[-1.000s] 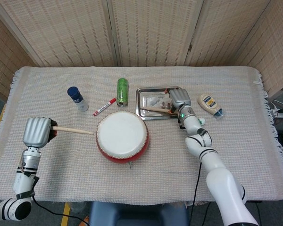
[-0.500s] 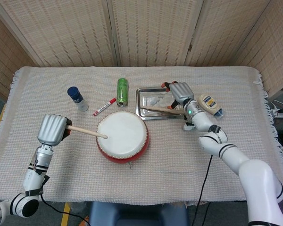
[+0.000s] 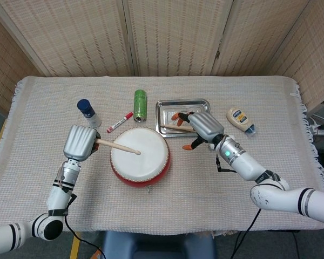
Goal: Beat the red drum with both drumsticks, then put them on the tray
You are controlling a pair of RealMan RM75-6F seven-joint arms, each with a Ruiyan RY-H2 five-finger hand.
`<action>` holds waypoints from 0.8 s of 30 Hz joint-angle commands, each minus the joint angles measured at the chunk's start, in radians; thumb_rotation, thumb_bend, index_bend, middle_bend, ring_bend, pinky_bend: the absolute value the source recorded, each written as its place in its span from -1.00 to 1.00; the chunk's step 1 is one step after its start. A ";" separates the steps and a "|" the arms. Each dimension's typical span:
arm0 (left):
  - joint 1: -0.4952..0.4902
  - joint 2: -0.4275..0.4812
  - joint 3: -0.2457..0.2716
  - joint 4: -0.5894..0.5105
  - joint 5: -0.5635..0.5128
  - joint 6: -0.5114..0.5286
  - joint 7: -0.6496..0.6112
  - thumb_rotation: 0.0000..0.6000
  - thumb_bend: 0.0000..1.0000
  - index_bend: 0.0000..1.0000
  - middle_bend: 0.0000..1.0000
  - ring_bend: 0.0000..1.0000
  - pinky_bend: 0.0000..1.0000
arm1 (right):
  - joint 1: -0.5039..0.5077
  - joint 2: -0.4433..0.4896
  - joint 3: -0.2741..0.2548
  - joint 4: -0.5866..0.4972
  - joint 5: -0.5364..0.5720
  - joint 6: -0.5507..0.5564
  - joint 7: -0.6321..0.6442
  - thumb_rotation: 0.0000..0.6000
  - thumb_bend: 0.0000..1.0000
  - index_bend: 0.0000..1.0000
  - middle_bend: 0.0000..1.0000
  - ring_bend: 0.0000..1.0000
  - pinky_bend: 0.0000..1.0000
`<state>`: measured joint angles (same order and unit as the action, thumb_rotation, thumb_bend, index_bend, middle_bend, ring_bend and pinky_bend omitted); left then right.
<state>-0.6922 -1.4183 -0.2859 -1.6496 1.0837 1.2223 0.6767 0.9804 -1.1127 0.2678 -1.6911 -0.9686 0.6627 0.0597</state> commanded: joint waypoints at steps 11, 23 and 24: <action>-0.033 -0.083 -0.007 0.007 -0.042 0.057 0.065 1.00 0.13 0.95 1.00 1.00 1.00 | 0.052 -0.146 0.021 -0.083 0.081 0.094 -0.087 1.00 -0.94 -0.42 -0.38 -0.50 -0.04; -0.071 -0.155 -0.012 -0.001 -0.069 0.100 0.153 1.00 0.13 0.94 1.00 1.00 1.00 | 0.130 -0.300 0.039 -0.040 0.198 0.180 -0.201 1.00 -0.94 -0.22 -0.32 -0.43 -0.01; -0.074 -0.159 -0.012 -0.003 -0.074 0.102 0.161 1.00 0.13 0.94 1.00 1.00 1.00 | 0.139 -0.309 0.041 -0.035 0.212 0.183 -0.213 1.00 -0.94 -0.21 -0.31 -0.43 -0.01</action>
<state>-0.7614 -1.5715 -0.2978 -1.6503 1.0150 1.3203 0.8305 1.1079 -1.4096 0.3054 -1.7349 -0.7701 0.8379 -0.1402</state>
